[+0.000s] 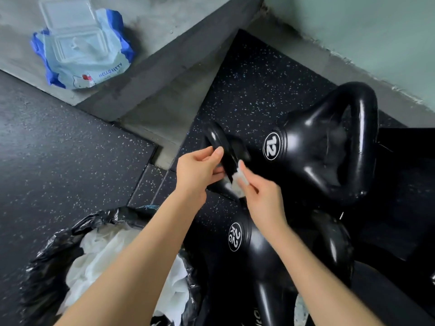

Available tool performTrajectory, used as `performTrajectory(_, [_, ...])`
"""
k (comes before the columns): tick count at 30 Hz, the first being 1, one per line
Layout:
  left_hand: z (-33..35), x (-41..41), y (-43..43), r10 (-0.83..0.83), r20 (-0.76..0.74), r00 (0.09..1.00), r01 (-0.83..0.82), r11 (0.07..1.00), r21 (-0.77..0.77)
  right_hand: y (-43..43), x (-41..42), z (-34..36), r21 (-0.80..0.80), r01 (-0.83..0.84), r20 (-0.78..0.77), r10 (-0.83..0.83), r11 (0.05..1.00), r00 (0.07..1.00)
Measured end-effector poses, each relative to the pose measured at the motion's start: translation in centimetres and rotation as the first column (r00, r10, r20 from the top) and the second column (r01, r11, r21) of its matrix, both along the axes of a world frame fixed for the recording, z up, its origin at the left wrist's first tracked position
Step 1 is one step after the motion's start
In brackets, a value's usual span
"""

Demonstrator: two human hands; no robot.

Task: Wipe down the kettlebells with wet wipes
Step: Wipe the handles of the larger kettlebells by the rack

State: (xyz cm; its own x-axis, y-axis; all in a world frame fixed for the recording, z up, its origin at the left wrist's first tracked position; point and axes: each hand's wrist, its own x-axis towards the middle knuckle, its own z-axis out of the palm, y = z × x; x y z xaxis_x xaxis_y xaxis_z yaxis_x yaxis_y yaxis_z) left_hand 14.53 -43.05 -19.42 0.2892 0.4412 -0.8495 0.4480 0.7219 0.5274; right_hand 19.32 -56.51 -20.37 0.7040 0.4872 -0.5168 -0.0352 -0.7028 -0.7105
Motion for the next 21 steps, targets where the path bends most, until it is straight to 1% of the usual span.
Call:
performTrajectory(3, [0.0,0.7,0.0,-0.071,-0.063,0.995,0.077,0.993,0.091,-3.1,-1.9,0.0,0.001,0.138,-0.105,-0.137,0.990,0.985])
performTrajectory(6, [0.0,1.1,-0.2,-0.079,-0.097,0.992,0.090,0.990,0.111,-2.5,-1.6,-0.3,0.008,0.198,-0.166,-0.194,0.980,0.967])
performTrajectory(10, [-0.2,1.2,0.5,-0.114,-0.129,0.985,0.130,0.984,0.124,1.6,0.8,-0.8,0.065,0.138,-0.155,-0.126,0.988,0.980])
performTrajectory(12, [-0.1,1.4,0.6,-0.143,-0.153,0.978,0.164,0.977,0.140,0.9,0.8,-1.0,0.072,0.125,-0.167,-0.111,0.990,0.980])
performTrajectory(15, [-0.1,1.4,0.6,-0.152,-0.172,0.973,0.177,0.974,0.143,-2.2,-0.5,-0.6,0.008,0.163,-0.169,-0.159,0.987,0.973])
performTrajectory(18, [-0.2,1.5,0.8,-0.163,-0.157,0.974,0.185,0.973,0.138,-1.3,0.2,-0.3,0.012,0.187,-0.191,-0.181,0.982,0.965])
performTrajectory(20, [-0.1,1.6,1.1,-0.158,-0.147,0.976,0.178,0.975,0.132,1.2,0.9,0.0,0.009,0.166,-0.152,-0.163,0.986,0.975])
performTrajectory(21, [-0.1,1.5,1.2,-0.161,-0.145,0.976,0.179,0.976,0.121,2.3,1.1,0.1,-0.019,0.132,-0.103,-0.134,0.991,0.986])
